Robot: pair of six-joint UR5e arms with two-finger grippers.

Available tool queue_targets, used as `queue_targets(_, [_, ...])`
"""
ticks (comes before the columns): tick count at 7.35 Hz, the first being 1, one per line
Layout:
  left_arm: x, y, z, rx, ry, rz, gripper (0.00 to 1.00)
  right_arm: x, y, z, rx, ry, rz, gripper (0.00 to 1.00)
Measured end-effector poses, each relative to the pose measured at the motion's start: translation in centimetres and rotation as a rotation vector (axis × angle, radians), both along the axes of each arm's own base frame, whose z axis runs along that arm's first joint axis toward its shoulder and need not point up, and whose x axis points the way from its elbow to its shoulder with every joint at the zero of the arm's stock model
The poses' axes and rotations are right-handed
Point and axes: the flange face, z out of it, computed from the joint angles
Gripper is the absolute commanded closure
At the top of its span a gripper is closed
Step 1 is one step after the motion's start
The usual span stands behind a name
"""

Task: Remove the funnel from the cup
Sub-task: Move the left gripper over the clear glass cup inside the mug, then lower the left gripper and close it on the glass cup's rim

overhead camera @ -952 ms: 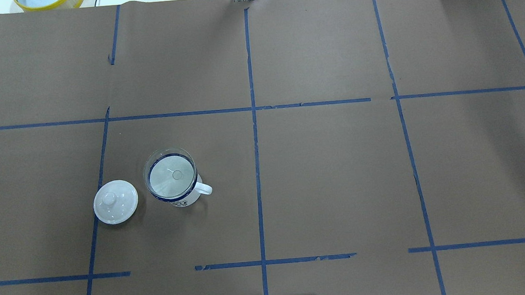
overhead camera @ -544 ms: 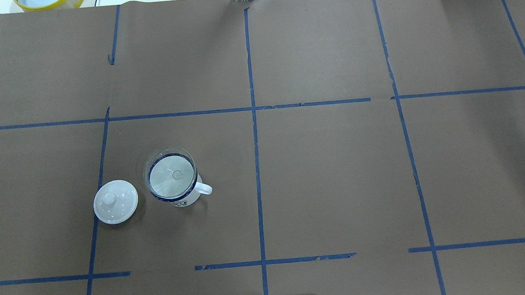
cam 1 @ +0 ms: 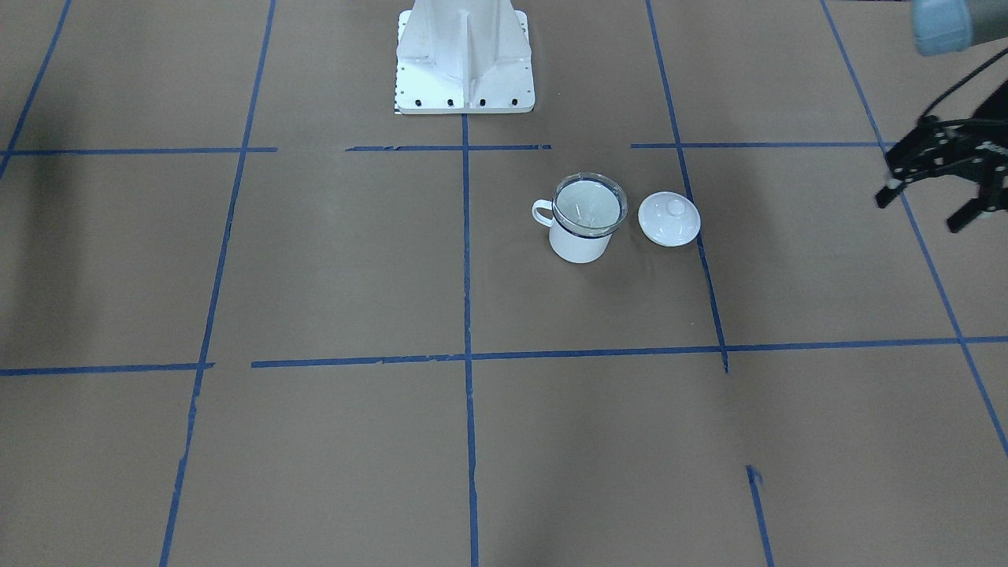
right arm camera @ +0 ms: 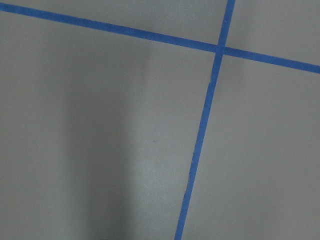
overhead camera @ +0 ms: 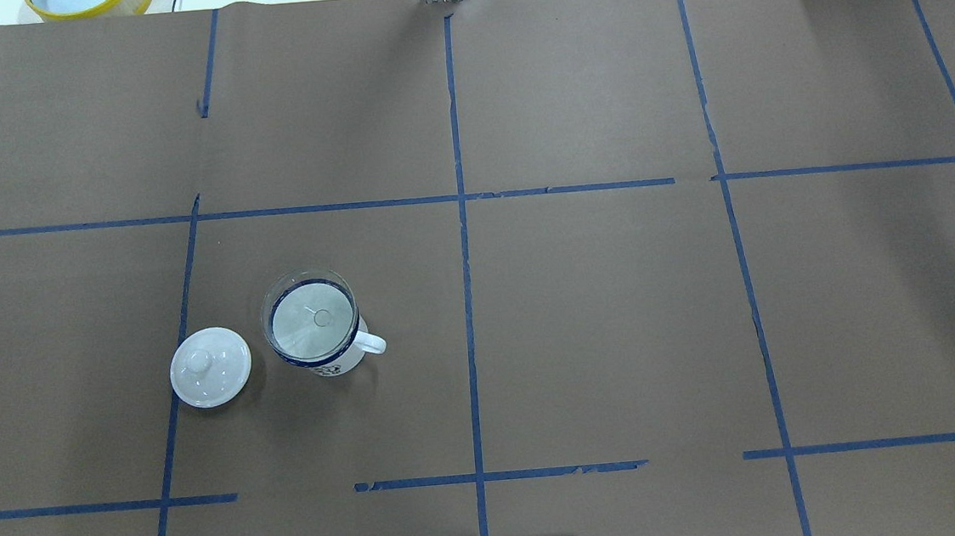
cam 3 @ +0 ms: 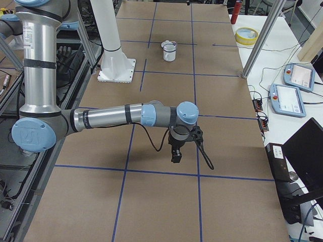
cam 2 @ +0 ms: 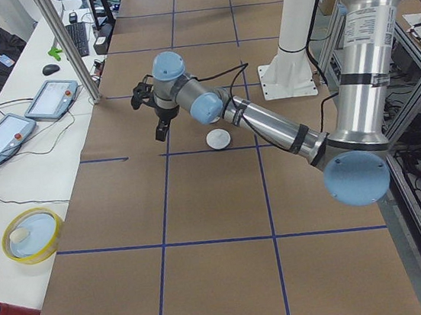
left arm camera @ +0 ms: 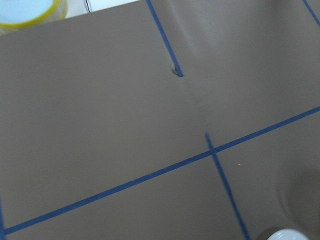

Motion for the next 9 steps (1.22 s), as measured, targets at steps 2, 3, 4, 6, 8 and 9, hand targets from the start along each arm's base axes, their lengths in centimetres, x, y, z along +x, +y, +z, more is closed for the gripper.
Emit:
queue_targets(2, [12.8, 2.5, -7.8, -0.161, 0.079, -0.071, 0.00, 0.0, 0.0, 0.0, 0.000, 0.000, 0.000, 0.00])
queue_targets(3, [18.4, 4.5, -10.9, -0.221, 0.088, -0.097, 0.00, 0.0, 0.0, 0.0, 0.000, 0.000, 0.000, 0.00])
queue_targets(4, [23.6, 7.0, -13.1, -0.263, 0.071, -0.125, 0.00, 0.0, 0.0, 0.0, 0.000, 0.000, 0.000, 0.00])
queue_targets(6, [30.3, 10.7, -14.4, -0.299, 0.029, -0.164, 0.09, 0.0, 0.0, 0.0, 0.000, 0.000, 0.000, 0.00])
queue_targets(8, [33.0, 11.1, -14.0, -0.306, -0.001, -0.180, 0.40, 0.0, 0.0, 0.0, 0.000, 0.000, 0.000, 0.00])
queue_targets(9, [33.4, 11.1, -13.8, -0.307, -0.009, -0.182, 0.49, 0.0, 0.0, 0.0, 0.000, 0.000, 0.000, 0.00])
